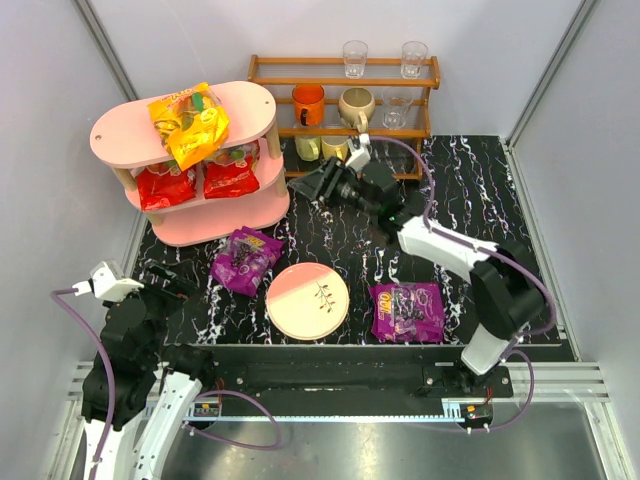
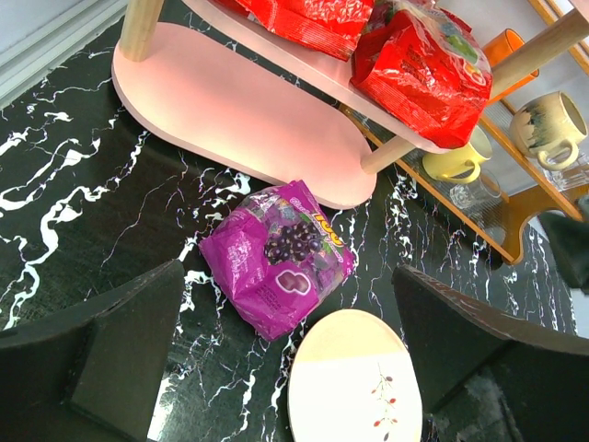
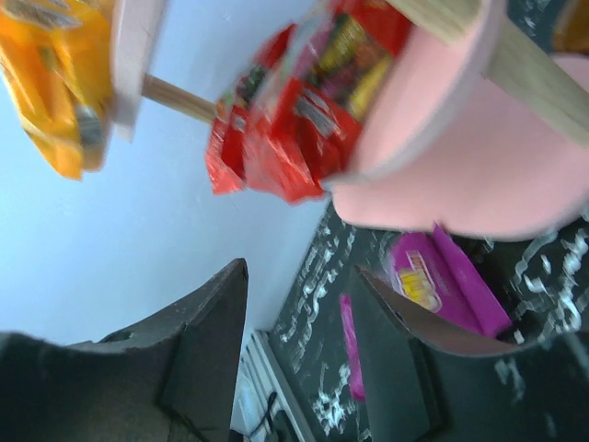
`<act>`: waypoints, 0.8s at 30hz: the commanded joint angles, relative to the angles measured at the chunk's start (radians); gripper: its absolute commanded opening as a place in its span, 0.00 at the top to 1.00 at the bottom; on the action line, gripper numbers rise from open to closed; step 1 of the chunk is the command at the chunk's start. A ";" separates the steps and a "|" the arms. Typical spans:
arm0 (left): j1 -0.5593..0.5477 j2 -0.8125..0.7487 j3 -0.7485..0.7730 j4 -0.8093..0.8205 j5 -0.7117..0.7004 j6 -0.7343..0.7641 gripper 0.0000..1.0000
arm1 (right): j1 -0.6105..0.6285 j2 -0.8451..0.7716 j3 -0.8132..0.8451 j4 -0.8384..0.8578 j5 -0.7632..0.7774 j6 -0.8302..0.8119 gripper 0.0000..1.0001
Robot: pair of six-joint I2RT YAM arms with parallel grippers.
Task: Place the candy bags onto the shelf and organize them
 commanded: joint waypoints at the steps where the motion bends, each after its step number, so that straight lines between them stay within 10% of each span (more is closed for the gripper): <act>1: -0.003 0.016 -0.018 0.048 0.017 -0.007 0.01 | 0.046 -0.106 -0.151 -0.072 0.074 -0.065 0.43; 24: -0.003 -0.002 -0.022 0.035 0.045 -0.013 0.01 | 0.341 0.198 -0.025 -0.190 0.216 0.048 0.39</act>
